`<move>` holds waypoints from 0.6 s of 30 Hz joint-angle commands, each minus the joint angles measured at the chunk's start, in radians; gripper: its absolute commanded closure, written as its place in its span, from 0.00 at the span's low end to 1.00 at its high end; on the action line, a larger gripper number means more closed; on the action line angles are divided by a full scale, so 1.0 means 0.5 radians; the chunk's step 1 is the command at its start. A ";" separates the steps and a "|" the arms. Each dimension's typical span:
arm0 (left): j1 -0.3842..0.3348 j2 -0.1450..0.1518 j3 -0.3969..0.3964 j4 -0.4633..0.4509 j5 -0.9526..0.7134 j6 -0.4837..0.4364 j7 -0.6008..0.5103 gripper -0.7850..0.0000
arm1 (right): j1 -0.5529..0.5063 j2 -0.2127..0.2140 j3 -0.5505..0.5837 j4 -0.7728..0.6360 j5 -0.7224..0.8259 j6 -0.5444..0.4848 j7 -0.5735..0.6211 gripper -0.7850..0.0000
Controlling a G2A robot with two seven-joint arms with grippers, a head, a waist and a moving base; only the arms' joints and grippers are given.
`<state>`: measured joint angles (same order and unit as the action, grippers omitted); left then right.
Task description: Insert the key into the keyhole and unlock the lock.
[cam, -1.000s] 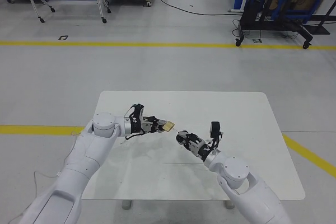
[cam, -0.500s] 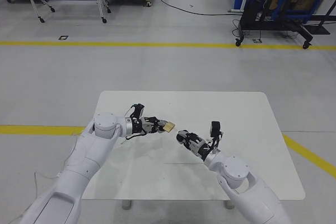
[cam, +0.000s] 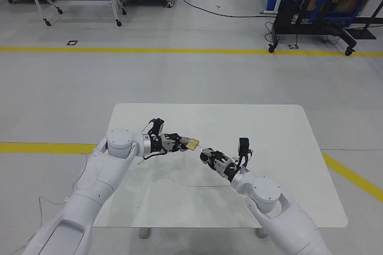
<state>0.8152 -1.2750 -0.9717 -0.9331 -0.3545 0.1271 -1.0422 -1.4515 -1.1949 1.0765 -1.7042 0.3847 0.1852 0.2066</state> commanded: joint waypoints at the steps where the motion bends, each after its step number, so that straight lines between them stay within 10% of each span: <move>1: 0.000 0.001 -0.005 0.007 -0.002 -0.003 -0.001 1.00 | -0.001 -0.001 0.001 0.000 -0.005 0.004 0.003 1.00; 18: -0.073 0.013 0.007 0.184 0.000 -0.318 -0.428 1.00 | -0.113 0.095 0.252 -0.098 -0.174 0.075 0.762 1.00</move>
<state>0.7834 -1.2672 -0.9724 -0.8511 -0.3565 -0.0284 -1.2503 -1.5044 -1.1488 1.1966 -1.7506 0.2957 0.2273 0.5797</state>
